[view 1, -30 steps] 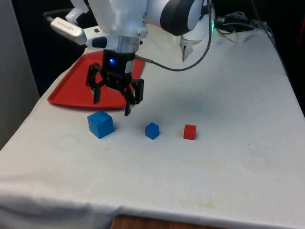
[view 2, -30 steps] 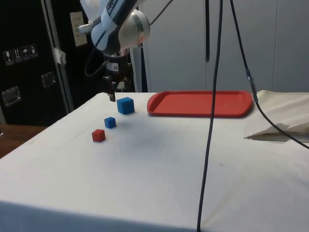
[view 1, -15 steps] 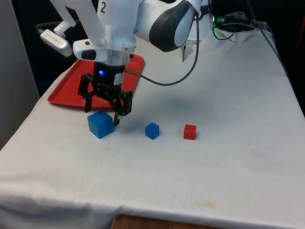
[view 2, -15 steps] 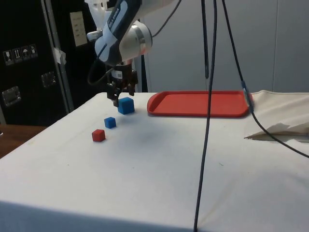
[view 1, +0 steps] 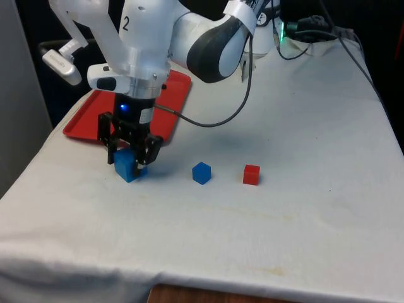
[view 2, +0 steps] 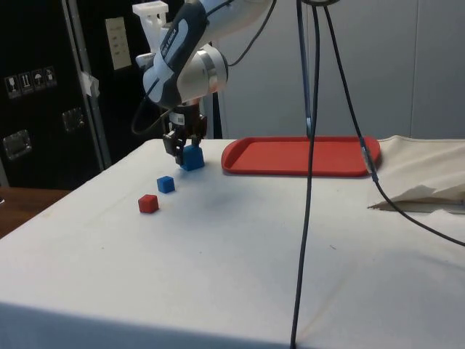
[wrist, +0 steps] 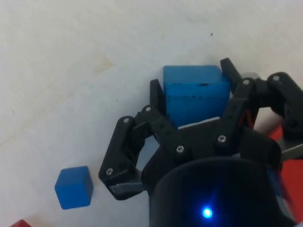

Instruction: Pick up the largest block and place it onto the tray.

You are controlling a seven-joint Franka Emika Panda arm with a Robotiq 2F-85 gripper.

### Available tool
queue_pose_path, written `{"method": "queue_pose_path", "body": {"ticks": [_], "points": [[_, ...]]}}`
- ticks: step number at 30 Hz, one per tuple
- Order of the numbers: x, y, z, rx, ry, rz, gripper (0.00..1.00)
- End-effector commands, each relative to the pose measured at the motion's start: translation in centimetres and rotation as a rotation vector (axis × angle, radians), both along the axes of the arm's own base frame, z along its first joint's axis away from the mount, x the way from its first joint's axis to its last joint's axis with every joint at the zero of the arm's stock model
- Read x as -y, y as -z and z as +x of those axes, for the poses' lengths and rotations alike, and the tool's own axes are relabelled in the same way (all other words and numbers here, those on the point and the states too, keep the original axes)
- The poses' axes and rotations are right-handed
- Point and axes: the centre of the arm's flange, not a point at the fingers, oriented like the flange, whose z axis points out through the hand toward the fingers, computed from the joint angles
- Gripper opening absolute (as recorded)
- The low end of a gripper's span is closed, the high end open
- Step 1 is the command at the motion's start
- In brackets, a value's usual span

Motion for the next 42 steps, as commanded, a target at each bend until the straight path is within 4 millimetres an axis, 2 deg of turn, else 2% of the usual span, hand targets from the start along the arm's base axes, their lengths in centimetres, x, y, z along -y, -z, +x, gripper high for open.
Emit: {"method": "queue_pose_path", "body": {"ticks": [1, 14, 19, 20, 21, 28, 29, 35, 42], "points": [[0.2, 0.2, 0.1, 0.004, 0.000, 0.004, 0.18], [0.2, 0.1, 0.0, 0.005, 0.003, 0.003, 0.17], [0.4, -2.1, -0.2, 0.015, 0.007, 0.000, 0.17], [0.5, -1.4, 0.1, 0.013, 0.007, -0.005, 0.17], [0.4, -2.4, -0.2, 0.017, 0.006, 0.000, 0.17], [0.6, -4.9, -1.1, 0.035, 0.009, 0.011, 0.17], [0.6, -4.6, -0.9, 0.034, 0.011, 0.010, 0.17], [0.8, -6.9, -2.1, 0.050, 0.022, 0.026, 0.17], [1.0, -8.1, -3.2, 0.057, 0.034, 0.038, 0.17]]}}
